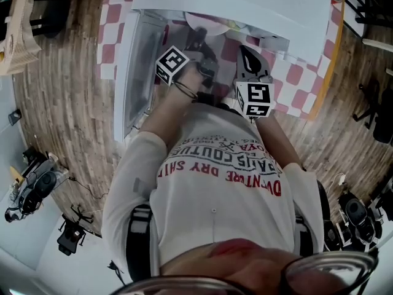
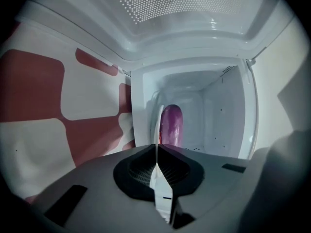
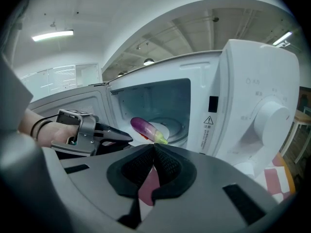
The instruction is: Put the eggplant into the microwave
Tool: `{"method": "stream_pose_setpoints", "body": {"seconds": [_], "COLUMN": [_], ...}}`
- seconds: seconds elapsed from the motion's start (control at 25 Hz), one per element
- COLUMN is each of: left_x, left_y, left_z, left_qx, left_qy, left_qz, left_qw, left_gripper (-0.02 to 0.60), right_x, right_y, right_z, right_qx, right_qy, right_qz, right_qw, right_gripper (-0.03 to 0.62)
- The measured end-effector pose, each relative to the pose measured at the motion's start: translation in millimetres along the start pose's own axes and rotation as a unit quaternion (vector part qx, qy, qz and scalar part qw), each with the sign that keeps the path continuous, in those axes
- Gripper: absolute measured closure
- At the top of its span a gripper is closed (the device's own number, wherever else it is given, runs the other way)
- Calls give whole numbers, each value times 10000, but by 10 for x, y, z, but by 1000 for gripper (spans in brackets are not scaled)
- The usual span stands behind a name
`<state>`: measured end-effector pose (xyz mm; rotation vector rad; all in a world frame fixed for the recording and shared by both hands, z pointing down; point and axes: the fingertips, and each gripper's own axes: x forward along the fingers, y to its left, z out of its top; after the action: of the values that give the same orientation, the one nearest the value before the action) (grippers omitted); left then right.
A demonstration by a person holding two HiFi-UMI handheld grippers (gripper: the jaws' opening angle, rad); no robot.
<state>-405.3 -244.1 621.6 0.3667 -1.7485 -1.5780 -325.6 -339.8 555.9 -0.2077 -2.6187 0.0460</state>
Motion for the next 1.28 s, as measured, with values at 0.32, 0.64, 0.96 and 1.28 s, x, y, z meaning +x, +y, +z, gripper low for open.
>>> {"method": "stream_pose_setpoints", "body": {"seconds": [0.32, 0.64, 0.96, 1.28], "left_x": [151, 247, 254, 147], "left_y": [-6, 13, -26, -95], "left_z": [27, 53, 38, -25], "left_qx": [-38, -34, 336, 506], "left_qy": [22, 67, 175, 260], "left_qz": [57, 118, 67, -116], "left_qw": [10000, 9999, 9993, 9983], "left_gripper": [546, 545, 545, 377], "right_x": [22, 9, 39, -14], "right_y": [24, 50, 116, 165], "right_z": [-59, -103, -57, -24], "right_qx": [-2, 45, 55, -5], "right_qy": [98, 144, 79, 30], "right_qz": [31, 16, 35, 61], "right_qw": [9999, 9999, 9999, 10000], "right_gripper": [572, 572, 572, 572]}}
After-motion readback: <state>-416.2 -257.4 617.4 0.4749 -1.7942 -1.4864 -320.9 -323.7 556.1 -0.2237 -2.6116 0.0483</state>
